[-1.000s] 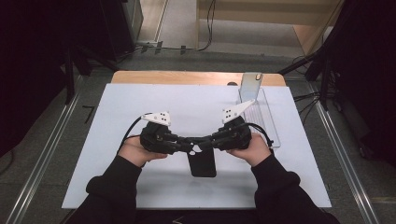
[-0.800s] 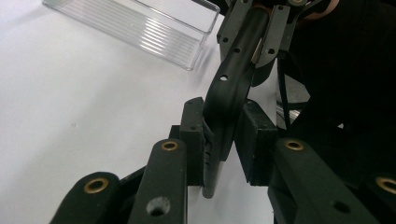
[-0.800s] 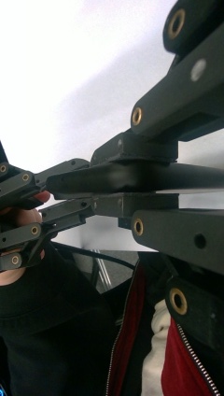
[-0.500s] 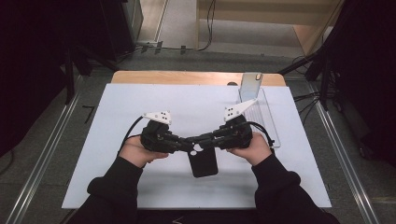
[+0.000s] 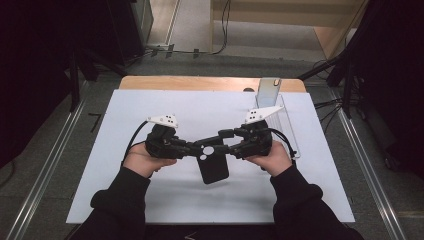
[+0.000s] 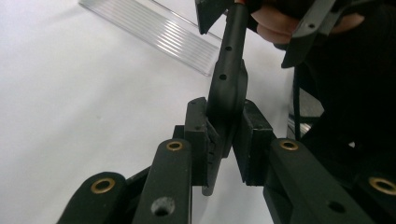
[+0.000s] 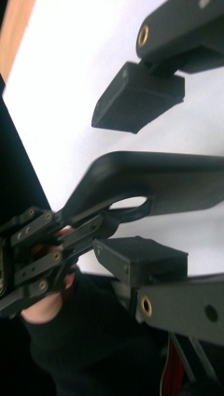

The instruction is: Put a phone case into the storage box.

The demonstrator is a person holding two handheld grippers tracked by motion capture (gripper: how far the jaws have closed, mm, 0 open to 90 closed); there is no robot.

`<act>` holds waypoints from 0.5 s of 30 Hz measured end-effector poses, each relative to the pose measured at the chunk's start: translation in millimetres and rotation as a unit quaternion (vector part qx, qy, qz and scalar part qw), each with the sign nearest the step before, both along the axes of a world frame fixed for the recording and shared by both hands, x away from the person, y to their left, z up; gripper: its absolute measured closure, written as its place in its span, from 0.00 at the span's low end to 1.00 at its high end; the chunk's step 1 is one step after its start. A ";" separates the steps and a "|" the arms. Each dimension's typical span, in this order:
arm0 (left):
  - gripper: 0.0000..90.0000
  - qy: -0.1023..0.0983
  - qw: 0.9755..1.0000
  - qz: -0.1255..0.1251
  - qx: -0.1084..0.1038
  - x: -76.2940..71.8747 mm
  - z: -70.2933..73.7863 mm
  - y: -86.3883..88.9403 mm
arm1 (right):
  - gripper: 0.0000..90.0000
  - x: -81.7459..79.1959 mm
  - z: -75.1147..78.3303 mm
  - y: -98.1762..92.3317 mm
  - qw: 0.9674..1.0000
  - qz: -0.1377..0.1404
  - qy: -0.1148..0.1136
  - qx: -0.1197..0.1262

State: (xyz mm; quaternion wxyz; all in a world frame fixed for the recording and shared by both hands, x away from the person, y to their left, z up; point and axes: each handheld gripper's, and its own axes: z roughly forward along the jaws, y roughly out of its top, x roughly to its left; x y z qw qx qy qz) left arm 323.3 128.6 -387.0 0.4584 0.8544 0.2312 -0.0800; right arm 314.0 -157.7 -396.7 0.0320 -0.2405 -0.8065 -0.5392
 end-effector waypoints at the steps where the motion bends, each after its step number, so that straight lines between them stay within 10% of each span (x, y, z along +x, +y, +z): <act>1: 0.86 0.000 1.000 0.006 0.002 -0.1 1.6 0.7 | 0.32 -0.1 0.1 0.0 1.000 -0.005 -0.004 -0.001; 10: 0.86 -0.008 0.999 0.050 0.010 -0.9 10.1 5.3 | 0.23 -3.0 0.9 2.0 0.999 -0.027 -0.020 -0.001; 15: 0.86 -0.006 0.997 0.077 0.014 -1.3 15.6 7.5 | 0.00 -4.5 0.1 7.0 0.996 -0.076 -0.034 -0.027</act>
